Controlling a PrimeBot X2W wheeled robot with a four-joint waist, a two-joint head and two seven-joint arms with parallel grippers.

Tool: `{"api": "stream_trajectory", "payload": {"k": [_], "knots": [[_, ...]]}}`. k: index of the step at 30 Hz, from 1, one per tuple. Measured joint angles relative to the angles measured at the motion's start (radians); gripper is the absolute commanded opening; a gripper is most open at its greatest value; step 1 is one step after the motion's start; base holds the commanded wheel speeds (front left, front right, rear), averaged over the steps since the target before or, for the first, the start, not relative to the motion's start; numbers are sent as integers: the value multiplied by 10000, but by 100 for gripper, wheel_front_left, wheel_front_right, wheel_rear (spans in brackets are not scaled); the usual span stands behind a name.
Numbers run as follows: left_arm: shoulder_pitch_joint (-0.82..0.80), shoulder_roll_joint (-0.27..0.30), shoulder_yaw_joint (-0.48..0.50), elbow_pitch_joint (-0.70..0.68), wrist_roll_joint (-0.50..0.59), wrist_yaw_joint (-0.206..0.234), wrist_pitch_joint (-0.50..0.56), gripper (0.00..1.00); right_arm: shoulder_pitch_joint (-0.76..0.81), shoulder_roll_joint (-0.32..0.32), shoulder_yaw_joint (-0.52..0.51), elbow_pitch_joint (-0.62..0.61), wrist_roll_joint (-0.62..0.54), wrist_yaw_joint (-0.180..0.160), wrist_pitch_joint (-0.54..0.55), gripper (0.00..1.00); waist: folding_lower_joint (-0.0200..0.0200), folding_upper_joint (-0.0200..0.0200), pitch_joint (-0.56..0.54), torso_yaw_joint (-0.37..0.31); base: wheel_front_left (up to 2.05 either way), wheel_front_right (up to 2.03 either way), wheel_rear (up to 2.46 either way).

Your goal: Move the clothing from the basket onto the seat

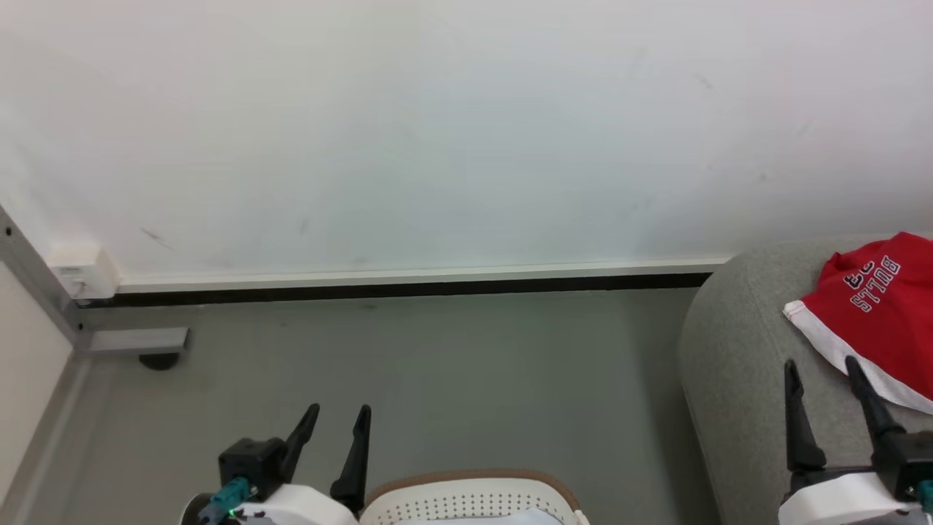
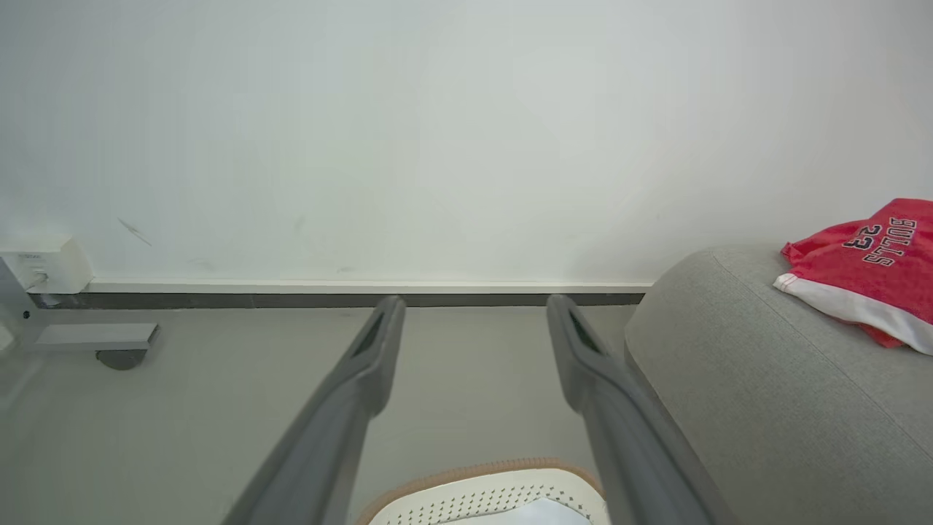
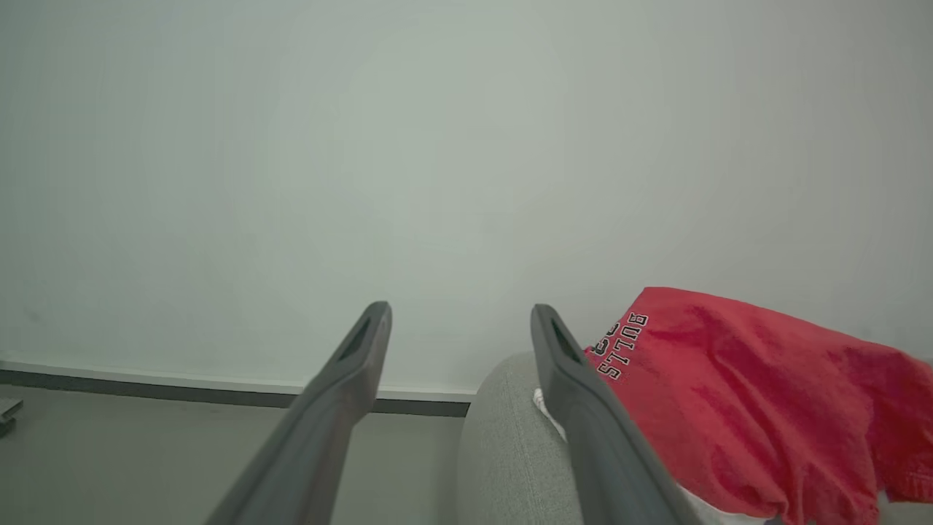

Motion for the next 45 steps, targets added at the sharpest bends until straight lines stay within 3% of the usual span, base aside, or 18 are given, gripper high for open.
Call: {"api": "stream_trajectory", "payload": {"k": [8,17,34,35,40,45], "knots": [[798,-383,1135,-194,681,-226,-48,100,919,8,895,153,408,2,-2,100,1,0,-407,433,0,0,0],[1692,-1081,2552,-280,1680,-642,-56,100,1535,4,1273,209,775,0,0,100,2,0,-635,280,0,0,0],[1963,-1879,3735,-125,2880,-1804,-56,100,1521,2,1360,355,761,2,0,100,4,0,-623,225,0,0,0],[1965,-1919,3735,-88,2905,-1818,-56,0,1527,10,1365,387,779,2,0,0,4,0,-626,221,0,0,0],[2180,-2017,3726,280,2775,-1822,73,0,1712,121,1315,746,1018,2,180,0,4,0,-612,221,0,0,0],[2151,-2021,3969,272,1824,-1893,382,0,1677,115,1193,731,2019,2,479,0,4,0,-577,220,0,0,0]]}}
